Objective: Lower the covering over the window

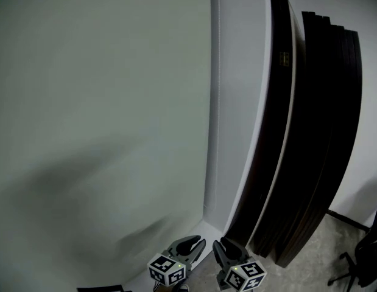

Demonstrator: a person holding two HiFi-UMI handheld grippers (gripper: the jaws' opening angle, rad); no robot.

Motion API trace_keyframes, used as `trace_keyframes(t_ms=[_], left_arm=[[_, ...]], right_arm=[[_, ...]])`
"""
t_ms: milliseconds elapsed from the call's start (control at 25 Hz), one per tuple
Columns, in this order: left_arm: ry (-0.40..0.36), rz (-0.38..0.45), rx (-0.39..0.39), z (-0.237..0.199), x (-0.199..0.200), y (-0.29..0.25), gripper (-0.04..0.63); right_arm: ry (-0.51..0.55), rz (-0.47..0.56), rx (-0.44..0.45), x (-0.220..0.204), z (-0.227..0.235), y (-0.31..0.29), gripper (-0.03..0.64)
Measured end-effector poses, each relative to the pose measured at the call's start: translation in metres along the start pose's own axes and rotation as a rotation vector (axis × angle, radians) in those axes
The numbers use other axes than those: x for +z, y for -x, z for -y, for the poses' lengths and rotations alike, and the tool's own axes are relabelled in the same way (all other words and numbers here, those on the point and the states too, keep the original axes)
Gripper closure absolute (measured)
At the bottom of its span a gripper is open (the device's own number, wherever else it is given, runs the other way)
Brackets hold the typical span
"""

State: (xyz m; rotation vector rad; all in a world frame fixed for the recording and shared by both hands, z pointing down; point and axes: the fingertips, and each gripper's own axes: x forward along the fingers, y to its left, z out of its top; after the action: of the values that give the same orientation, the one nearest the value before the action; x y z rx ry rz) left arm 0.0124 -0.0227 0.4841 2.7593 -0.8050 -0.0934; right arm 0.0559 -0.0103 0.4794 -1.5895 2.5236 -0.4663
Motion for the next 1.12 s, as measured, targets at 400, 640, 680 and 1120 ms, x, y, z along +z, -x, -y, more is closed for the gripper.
trace_keyframes(t_ms=[400,640,680,1120], left_arm=[[0.031,-0.020,0.052,0.111,-0.052,0.028,0.525],[0.030,-0.054,0.083,0.149,-0.068,0.056,0.525],[0.028,-0.059,0.087,0.150,-0.069,0.060,0.525],[-0.009,-0.089,0.086,0.162,-0.077,0.093,0.524]], right_arm=[[-0.001,-0.046,0.008,-0.024,-0.005,0.126,0.530],[-0.020,-0.043,0.021,-0.034,-0.017,0.154,0.529],[-0.024,-0.041,0.025,-0.035,-0.020,0.155,0.529],[-0.007,-0.035,0.045,-0.039,-0.060,0.161,0.529]])
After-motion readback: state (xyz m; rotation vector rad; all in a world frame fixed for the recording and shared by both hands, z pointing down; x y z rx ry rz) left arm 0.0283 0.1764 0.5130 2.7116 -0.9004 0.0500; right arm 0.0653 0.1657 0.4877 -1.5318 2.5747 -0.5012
